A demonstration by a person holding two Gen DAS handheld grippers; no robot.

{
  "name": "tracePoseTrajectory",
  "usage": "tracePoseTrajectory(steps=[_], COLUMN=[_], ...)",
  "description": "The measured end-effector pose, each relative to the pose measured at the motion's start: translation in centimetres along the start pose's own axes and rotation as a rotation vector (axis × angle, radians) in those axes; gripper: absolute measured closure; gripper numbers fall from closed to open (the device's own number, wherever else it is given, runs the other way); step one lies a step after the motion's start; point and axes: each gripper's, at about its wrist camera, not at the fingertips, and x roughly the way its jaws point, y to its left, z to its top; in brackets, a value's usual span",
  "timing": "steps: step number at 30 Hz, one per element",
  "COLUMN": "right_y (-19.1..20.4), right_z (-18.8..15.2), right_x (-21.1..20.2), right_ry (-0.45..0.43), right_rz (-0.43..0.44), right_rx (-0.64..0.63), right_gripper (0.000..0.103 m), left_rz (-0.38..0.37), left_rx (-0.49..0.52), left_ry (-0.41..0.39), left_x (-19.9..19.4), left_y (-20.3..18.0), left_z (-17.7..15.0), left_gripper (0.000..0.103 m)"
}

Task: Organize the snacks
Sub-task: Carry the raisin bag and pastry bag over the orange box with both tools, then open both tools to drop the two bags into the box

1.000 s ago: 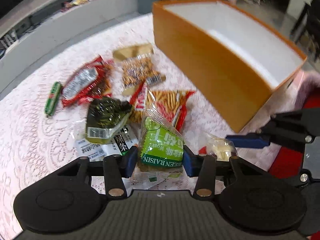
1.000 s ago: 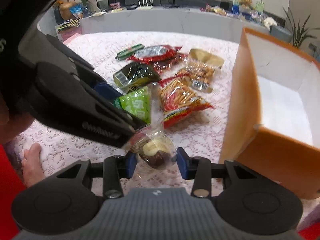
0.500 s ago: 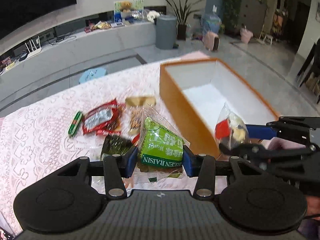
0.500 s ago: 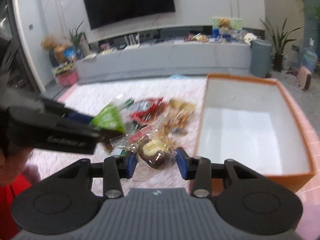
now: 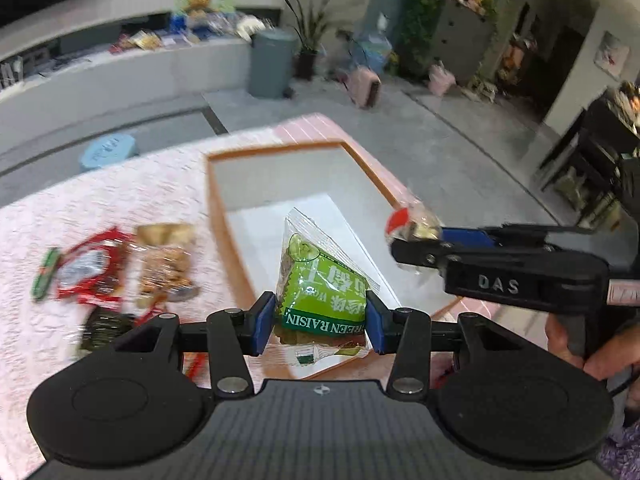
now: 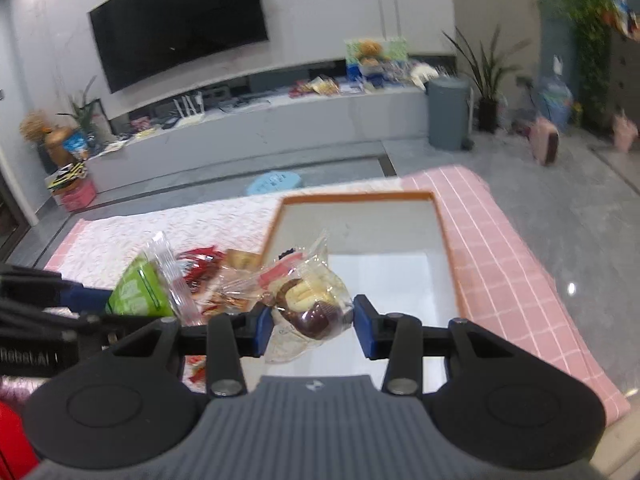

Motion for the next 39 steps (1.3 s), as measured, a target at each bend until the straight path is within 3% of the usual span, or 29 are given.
tracePoseTrajectory(steps=[7,13,24,31,39], right_y=[-3.5,-4.8,-4.9,-4.7,-4.3], right_z=[0.1,-0.5,-2.1,-1.9,-1.6], right_x=[6.3,10.9,14.3,15.0,16.0], right_ry=[0.224,0.389,0.51,0.559,0.583], right_rz=[0.037,0.04,0.01,0.017,0.019], right_rx=[0.053,0.074,0.011,-0.001,0.007], right_gripper=[0.062,0.062,0.061,0.06,0.06], left_rz=[0.001,0.017,0.069,0.084,0.06], left_rx=[0.022,0.033,0.183,0.21,0.169], left_ry=[0.162,0.255,0.344,0.343,0.26], left_x=[6.1,9.2,12.0,11.9,8.6], left_y=[-0.2,0.4,-1.6,-1.7,-1.3], left_z=[0.3,0.6,0.6,0.3,0.7], left_gripper=[0.051,0.051,0.05,0.04,0.038])
